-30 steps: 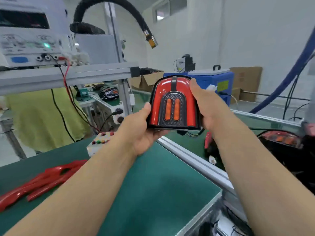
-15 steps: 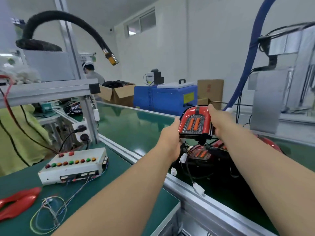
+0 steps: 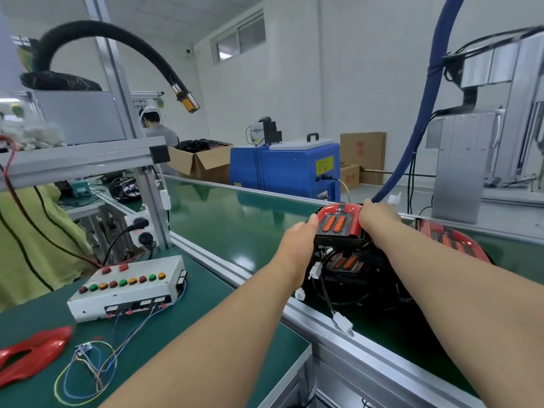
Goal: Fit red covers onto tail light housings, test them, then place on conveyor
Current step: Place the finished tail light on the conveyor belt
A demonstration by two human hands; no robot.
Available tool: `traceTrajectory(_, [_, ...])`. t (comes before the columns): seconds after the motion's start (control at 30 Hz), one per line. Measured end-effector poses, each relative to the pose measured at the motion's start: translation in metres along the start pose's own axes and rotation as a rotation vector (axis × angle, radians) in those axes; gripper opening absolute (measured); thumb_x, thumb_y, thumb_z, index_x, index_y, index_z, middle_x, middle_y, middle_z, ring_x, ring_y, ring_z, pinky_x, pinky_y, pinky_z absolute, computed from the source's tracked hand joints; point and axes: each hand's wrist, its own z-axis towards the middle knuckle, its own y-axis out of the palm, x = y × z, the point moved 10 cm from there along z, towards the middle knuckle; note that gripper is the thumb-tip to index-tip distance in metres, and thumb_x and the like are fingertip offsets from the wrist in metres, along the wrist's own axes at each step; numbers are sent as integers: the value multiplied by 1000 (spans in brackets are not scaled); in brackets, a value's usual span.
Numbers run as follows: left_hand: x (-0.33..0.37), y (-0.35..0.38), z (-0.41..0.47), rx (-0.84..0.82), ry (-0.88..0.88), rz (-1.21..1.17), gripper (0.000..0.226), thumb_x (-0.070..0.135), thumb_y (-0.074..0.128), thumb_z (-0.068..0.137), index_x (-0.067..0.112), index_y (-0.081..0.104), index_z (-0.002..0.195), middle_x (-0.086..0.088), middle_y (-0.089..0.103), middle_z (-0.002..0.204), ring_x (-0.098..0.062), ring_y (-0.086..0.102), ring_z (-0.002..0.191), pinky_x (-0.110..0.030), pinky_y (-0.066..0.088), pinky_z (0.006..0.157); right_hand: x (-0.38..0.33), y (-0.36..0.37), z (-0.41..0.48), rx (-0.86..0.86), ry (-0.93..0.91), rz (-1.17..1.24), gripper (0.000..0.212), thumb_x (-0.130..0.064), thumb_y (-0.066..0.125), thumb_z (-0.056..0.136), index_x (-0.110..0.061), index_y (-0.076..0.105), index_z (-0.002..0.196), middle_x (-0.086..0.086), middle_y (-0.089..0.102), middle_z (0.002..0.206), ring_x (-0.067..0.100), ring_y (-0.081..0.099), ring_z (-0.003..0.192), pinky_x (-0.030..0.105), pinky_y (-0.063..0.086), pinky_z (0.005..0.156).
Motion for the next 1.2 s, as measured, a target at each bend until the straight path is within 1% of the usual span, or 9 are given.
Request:
traceTrajectory(0.23, [-2, 2, -1, -5, 26, 96, 43, 45, 38, 102, 11, 62, 115, -12, 65, 121, -30, 58, 118, -47, 40, 108, 1, -18, 0, 164, -76, -55, 51, -9, 53, 94, -11, 44, 144, 13, 21, 154, 33, 33, 131, 41, 39, 100])
traceTrajectory(0.33, [1, 1, 1, 14, 88, 208, 39, 43, 38, 102, 12, 61, 98, -9, 65, 104, -24, 61, 98, -37, 49, 88, -3, -21, -7, 177, -138, 16, 61, -7, 58, 89, -9, 40, 147, 13, 11, 162, 34, 20, 146, 48, 29, 112])
traceTrajectory(0.47, [3, -2, 3, 51, 140, 326, 33, 39, 38, 103, 21, 45, 77, 2, 49, 87, -16, 46, 78, -30, 37, 66, -27, -31, -17, 298, -255, -151, 56, -3, 62, 88, -18, 50, 140, 1, -7, 167, 25, -4, 153, 55, 4, 122])
traceTrajectory(0.6, [0, -8, 3, 52, 140, 316, 26, 38, 36, 105, 24, 56, 115, 10, 49, 117, -18, 44, 112, -27, 39, 90, -49, -27, -25, 217, -312, -396, 41, -10, 63, 85, -29, 67, 121, 3, 34, 153, 29, 12, 148, 61, 7, 119])
traceTrajectory(0.7, [0, -29, -2, 134, 136, 264, 48, 38, 36, 105, 18, 39, 149, 3, 41, 150, -18, 39, 135, -36, 32, 113, -65, -45, -40, 298, -435, -186, 30, -11, 55, 87, -28, 76, 100, 2, 60, 124, 28, 40, 131, 56, 24, 113])
traceTrajectory(0.8, [1, -60, -16, 240, 118, 141, 33, 31, 39, 104, 18, 57, 129, 5, 54, 119, -13, 48, 106, -29, 38, 91, -87, -59, -71, 308, -620, 148, 33, -7, 47, 90, -17, 75, 103, 6, 70, 116, 29, 59, 110, 39, 48, 93])
traceTrajectory(0.97, [-2, -132, -56, 362, 103, -62, 23, 16, 45, 99, 18, 63, 84, -2, 65, 89, -15, 61, 81, -30, 52, 77, -126, -40, -126, 174, -766, 502, 31, -14, 44, 93, -19, 71, 107, 2, 72, 88, 4, 63, 74, 28, 47, 68])
traceTrajectory(1.1, [-11, -199, -105, 421, 119, 4, 35, 31, 48, 102, 15, 65, 77, 7, 56, 56, -4, 41, 42, -15, 34, 44, -140, 5, -167, -20, -764, 656, 27, -15, 44, 96, -25, 69, 94, -7, 62, 59, -2, 48, 40, 13, 35, 39])
traceTrajectory(1.2, [-22, -250, -144, 497, 76, 86, 42, 40, 47, 102, 16, 60, 69, 9, 43, 46, -5, 29, 37, -17, 23, 38, -147, 54, -205, -184, -747, 634, 30, -12, 43, 97, -25, 66, 83, -11, 59, 53, 3, 44, 37, 20, 35, 38])
